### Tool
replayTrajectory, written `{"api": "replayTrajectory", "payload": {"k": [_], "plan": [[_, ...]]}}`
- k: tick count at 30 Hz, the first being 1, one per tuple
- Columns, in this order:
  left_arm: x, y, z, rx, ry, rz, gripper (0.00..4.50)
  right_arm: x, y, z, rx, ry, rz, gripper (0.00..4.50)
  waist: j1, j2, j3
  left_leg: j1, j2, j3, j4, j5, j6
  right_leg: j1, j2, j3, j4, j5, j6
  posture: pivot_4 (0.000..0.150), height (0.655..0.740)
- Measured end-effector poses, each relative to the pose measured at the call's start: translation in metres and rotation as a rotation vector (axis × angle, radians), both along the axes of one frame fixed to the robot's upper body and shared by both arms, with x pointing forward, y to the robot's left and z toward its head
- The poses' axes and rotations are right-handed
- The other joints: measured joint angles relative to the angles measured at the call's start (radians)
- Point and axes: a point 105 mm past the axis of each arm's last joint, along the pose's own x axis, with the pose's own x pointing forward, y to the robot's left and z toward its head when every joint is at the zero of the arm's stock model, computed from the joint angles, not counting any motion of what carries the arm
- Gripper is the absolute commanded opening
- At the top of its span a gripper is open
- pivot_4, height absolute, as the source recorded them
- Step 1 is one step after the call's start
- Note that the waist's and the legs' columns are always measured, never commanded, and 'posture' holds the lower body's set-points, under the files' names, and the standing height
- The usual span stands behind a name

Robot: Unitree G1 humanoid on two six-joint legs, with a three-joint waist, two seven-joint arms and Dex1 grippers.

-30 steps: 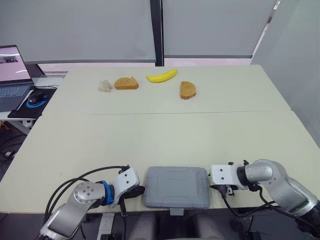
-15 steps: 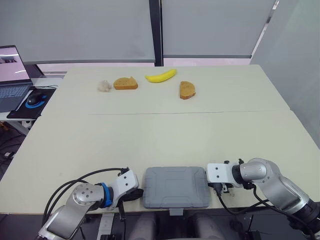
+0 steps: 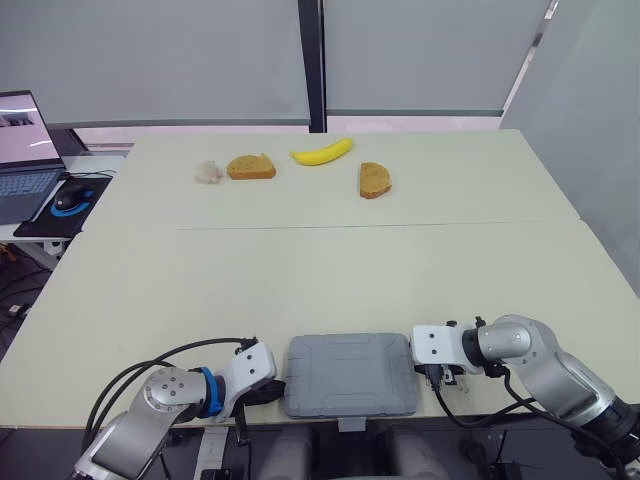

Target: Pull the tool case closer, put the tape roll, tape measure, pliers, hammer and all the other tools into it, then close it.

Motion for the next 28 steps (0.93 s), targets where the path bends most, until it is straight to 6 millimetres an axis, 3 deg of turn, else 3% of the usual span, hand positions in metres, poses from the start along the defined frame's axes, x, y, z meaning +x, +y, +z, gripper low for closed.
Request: {"api": "replayTrajectory", "payload": {"k": [5, 11, 16, 22, 28], "plan": [[0.009, 0.006, 0.002, 0.016, -0.038, 0.014, 0.0, -0.003, -0.008, 0.002, -0.014, -0.003, -0.009, 1.93, 0.002, 0.0, 0.0, 0.0, 0.0, 0.0, 0.0, 0.0, 0.0, 0.0, 0.0, 0.0, 0.0, 0.0, 0.0, 0.15, 0.7361], [0.028, 0.066, 0.021, 0.119, -0.092, 0.121, 0.0, -0.011, -0.053, 0.026, -0.056, -0.025, -0.11, 1.93, 0.003, 0.0, 0.0, -0.001, 0.0, 0.0, 0.0, 0.0, 0.0, 0.0, 0.0, -0.001, 0.0, 0.0, 0.0, 0.15, 0.7361], [0.04, 0.104, 0.051, 0.154, -0.156, 0.164, 0.0, -0.016, -0.071, 0.061, -0.01, -0.099, -0.108, 1.93, 0.003, 0.0, 0.0, 0.0, 0.0, 0.0, 0.0, 0.0, 0.0, 0.0, 0.0, 0.0, -0.001, 0.0, 0.0, 0.15, 0.7361], [0.045, 0.127, 0.079, 0.201, -0.212, 0.137, 0.0, -0.03, -0.093, 0.1, 0.021, -0.086, -0.079, 1.93, 0.002, 0.0, 0.001, 0.0, 0.0, 0.0, 0.0, 0.0, 0.0, 0.001, 0.0, 0.0, -0.001, 0.0, 0.0, 0.15, 0.7361], [0.047, 0.119, 0.088, 0.136, -0.221, 0.122, 0.0, -0.025, -0.103, 0.114, 0.043, -0.067, -0.091, 1.93, 0.001, 0.0, 0.001, 0.0, 0.001, 0.001, 0.0, 0.0, 0.0, 0.0, -0.001, 0.001, -0.001, 0.0, 0.0, 0.15, 0.7361]]}}
